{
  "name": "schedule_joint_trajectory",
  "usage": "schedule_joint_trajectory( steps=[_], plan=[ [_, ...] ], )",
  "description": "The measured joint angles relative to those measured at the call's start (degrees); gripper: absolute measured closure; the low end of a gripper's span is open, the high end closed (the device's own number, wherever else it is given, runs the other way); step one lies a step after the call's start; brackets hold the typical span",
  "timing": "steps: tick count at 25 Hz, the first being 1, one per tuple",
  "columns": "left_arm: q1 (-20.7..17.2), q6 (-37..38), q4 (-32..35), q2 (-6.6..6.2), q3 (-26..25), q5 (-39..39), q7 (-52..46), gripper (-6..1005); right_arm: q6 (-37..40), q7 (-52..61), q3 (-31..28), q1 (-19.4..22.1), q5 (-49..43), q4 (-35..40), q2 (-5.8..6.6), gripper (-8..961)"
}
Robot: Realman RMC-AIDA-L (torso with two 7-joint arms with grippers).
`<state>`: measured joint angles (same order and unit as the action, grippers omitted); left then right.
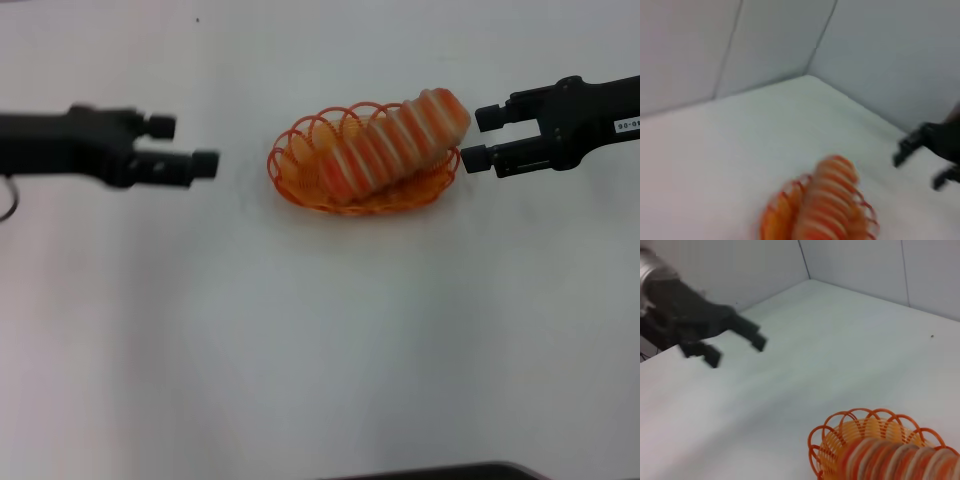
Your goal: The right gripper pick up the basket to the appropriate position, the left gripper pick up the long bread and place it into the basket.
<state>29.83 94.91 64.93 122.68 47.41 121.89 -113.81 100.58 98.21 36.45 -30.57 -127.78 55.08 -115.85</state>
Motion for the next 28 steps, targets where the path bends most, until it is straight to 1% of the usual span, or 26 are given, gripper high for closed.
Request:
schedule_joint_trajectory(
  steps=[1,3,4,6,9,18,23,28],
  plan=[
    [-0.98,3.17,-1.58,-0.77,-2.25,-0.39,1.34,61,0.09,0.04,-0.02,0.01,-0.02,0.0,0.04,220],
    [-2.35,6.54,-4.51,-2.13,-4.77,-0.71,2.73,61,0.33,0.14,0.01,-0.03,-0.1,0.02,0.09,220],
    [-2.92,7.17,-5.4,-2.53,-5.47,-0.74,2.97,61,0.42,0.16,0.02,-0.04,-0.12,0.02,0.1,220],
    [-4.03,7.6,-6.48,-2.89,-6.33,-0.77,3.58,61,0.49,0.18,0.01,-0.06,-0.13,0.03,0.11,220],
    [-4.64,7.68,-6.95,-2.66,-6.62,-0.83,4.51,61,0.71,0.19,0.29,-0.27,-0.13,0.03,0.11,220],
    [-3.9,7.8,-7.95,-2.47,-6.86,-1.54,4.62,61,1.05,0.19,0.58,-0.37,-0.29,0.03,0.26,220],
    [-3.58,7.69,-8.43,-2.52,-6.91,-2.65,4.55,61,1.04,0.29,0.63,-0.38,-1.69,-0.01,0.37,220],
    [-3.1,7.46,-9.88,-2.86,-7.49,-3.75,4.58,61,0.8,0.31,0.64,-0.44,-2.48,-0.27,0.23,220]
  ],
)
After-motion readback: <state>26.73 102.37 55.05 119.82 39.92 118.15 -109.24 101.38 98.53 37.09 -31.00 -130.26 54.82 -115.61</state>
